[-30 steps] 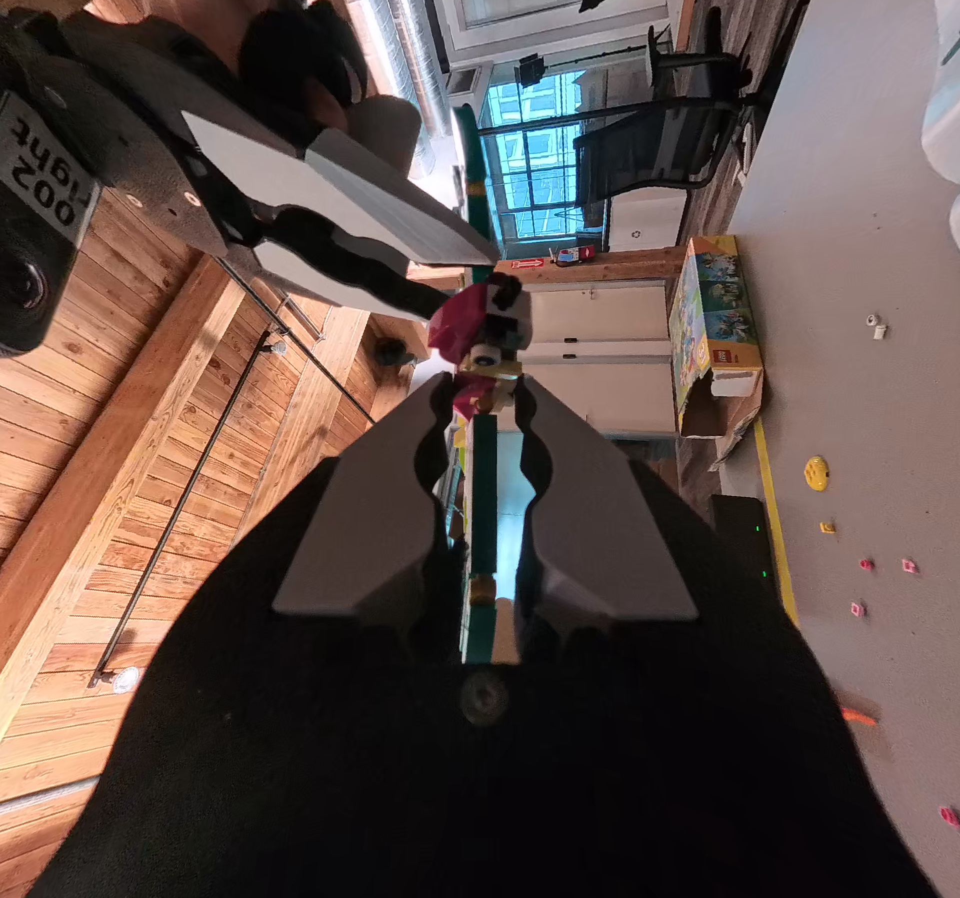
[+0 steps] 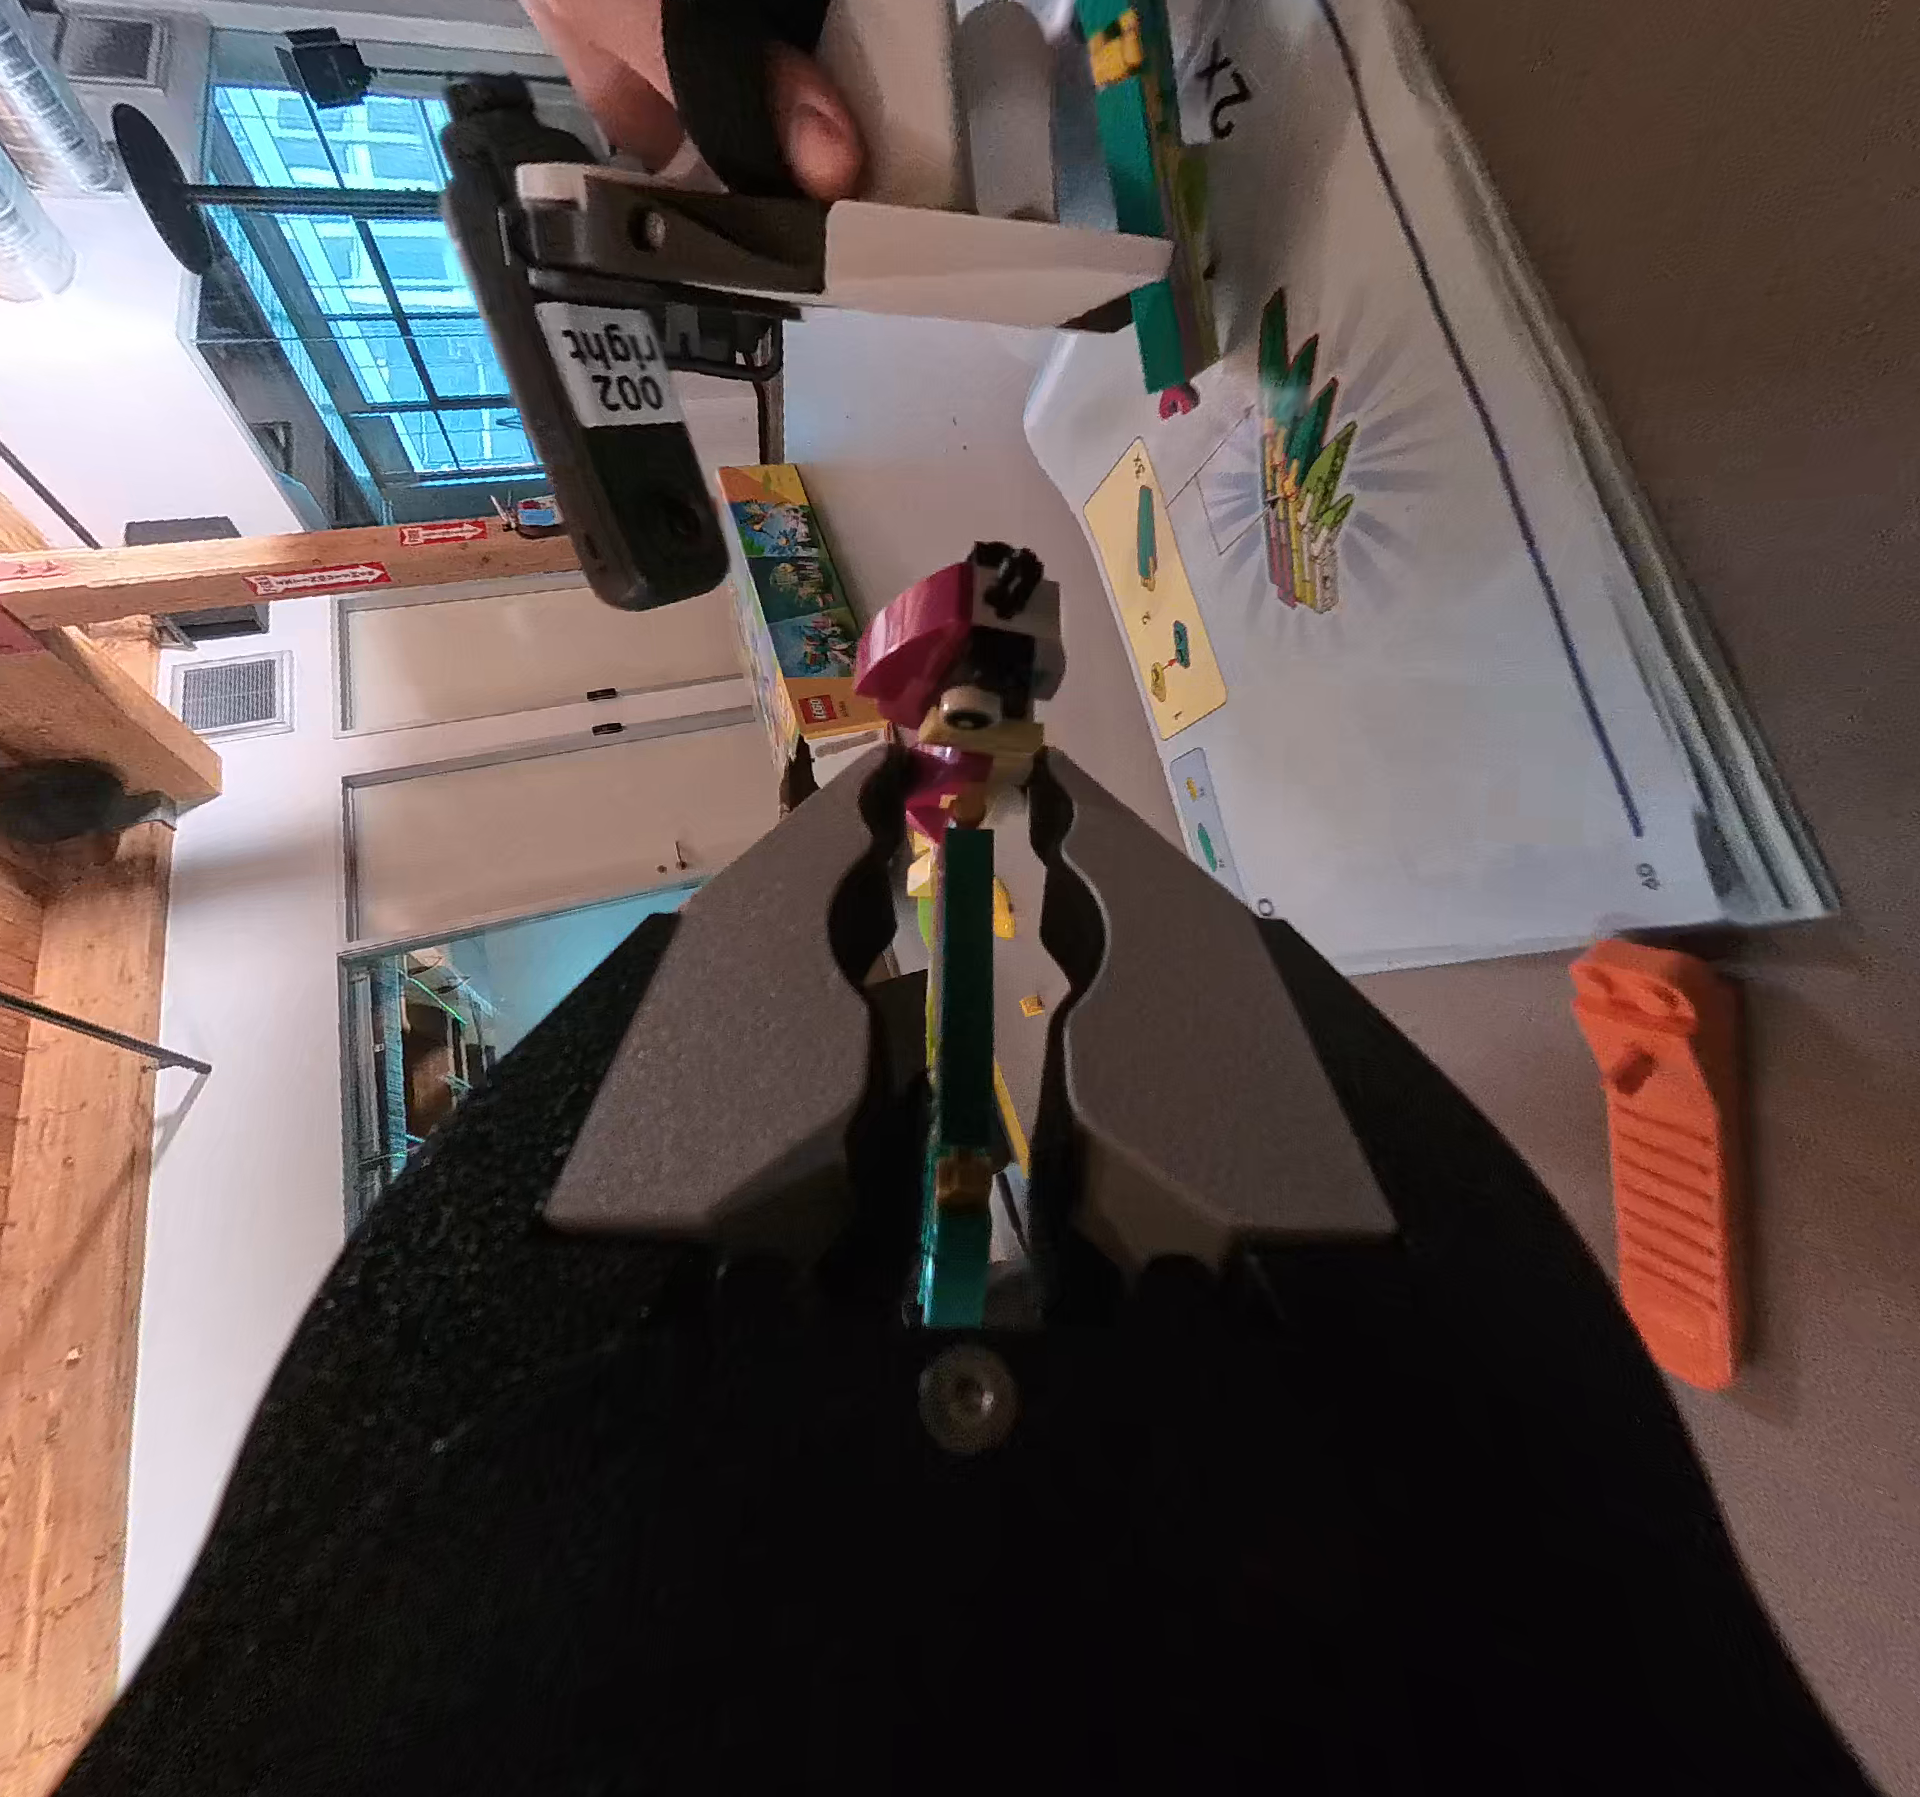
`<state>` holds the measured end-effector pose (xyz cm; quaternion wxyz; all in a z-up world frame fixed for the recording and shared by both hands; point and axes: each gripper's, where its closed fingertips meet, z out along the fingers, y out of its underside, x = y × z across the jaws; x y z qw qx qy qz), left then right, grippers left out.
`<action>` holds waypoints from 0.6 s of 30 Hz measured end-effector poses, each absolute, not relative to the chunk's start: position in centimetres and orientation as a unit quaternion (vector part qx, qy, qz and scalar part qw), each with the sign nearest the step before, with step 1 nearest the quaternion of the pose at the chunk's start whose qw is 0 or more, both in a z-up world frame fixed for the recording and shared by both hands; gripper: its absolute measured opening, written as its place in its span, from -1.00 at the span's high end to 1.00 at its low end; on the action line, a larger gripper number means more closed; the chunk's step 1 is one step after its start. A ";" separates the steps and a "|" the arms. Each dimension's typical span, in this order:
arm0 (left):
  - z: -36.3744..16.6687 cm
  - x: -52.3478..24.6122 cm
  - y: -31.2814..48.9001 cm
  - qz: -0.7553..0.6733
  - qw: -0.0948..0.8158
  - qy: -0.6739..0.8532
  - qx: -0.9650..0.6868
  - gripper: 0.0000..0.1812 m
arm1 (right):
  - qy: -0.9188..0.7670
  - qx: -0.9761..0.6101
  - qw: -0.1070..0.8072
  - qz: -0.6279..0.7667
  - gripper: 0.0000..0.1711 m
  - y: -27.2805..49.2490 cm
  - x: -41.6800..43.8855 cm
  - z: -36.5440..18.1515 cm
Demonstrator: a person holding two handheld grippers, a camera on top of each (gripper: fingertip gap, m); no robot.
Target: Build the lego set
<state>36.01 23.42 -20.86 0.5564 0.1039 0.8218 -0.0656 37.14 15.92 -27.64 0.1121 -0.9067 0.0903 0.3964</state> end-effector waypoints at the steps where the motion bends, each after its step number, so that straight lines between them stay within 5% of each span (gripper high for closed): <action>1: -20.9 36.0 23.4 -0.065 0.555 0.822 0.103 0.76 | 0.084 -0.915 0.116 0.377 0.62 15.9 37.3 -27.7; 18: -27.3 35.6 22.6 -0.063 0.471 0.872 0.116 0.77 | -0.033 -0.953 0.235 0.186 0.62 15.0 35.1 -26.0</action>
